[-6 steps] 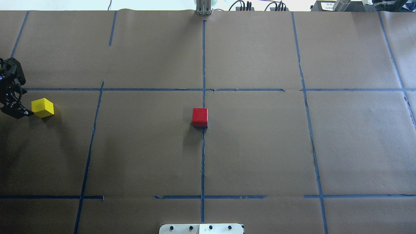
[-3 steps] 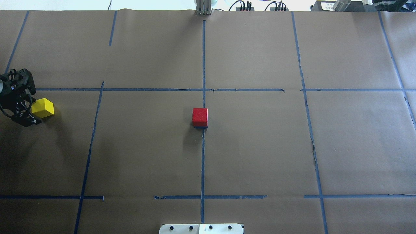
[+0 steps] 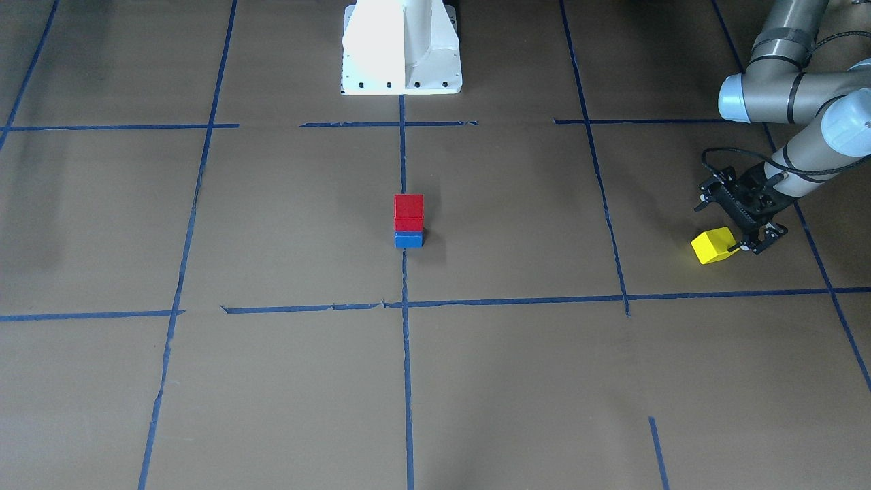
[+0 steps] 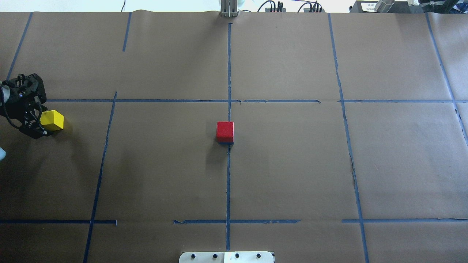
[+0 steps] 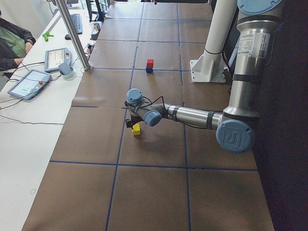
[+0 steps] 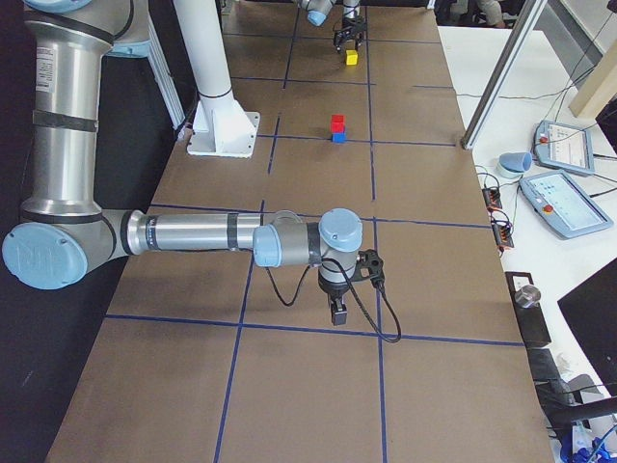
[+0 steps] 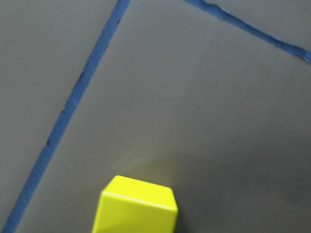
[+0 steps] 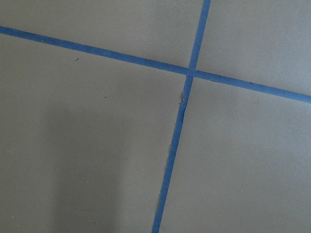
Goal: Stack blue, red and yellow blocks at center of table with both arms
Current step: 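Close the left gripper on the yellow cube and lift it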
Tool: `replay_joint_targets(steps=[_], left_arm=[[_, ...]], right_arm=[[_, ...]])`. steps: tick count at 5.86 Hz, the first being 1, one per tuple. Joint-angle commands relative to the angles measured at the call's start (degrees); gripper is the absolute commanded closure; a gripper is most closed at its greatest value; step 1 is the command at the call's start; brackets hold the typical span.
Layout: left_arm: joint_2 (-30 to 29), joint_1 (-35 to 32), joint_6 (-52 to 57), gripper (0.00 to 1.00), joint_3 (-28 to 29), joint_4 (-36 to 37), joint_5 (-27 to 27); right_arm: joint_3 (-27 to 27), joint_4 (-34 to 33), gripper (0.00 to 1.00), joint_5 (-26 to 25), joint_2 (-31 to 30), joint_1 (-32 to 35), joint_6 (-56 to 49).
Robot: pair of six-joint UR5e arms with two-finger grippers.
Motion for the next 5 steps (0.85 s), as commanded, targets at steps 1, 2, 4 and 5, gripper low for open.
replay_joint_targets(steps=[1, 2, 4, 5], left_arm=[[-0.1, -1.2, -0.3, 0.0, -0.1, 0.3, 0.3], [-0.1, -1.8, -0.4, 0.0, 0.4, 0.4, 0.2], [-0.5, -1.9, -0.3, 0.0, 1.2, 0.4, 0.3], [-0.5, -1.8, -0.4, 0.0, 1.3, 0.4, 0.3]], right_arm=[[0.0, 0.0, 0.0, 0.0, 0.0, 0.0, 0.0], [0.1, 0.0, 0.0, 0.0, 0.0, 0.0, 0.0], [-0.5, 1.6, 0.0, 0.0, 0.0, 0.0, 0.2], [-0.6, 1.6, 0.0, 0.0, 0.0, 0.0, 0.2]])
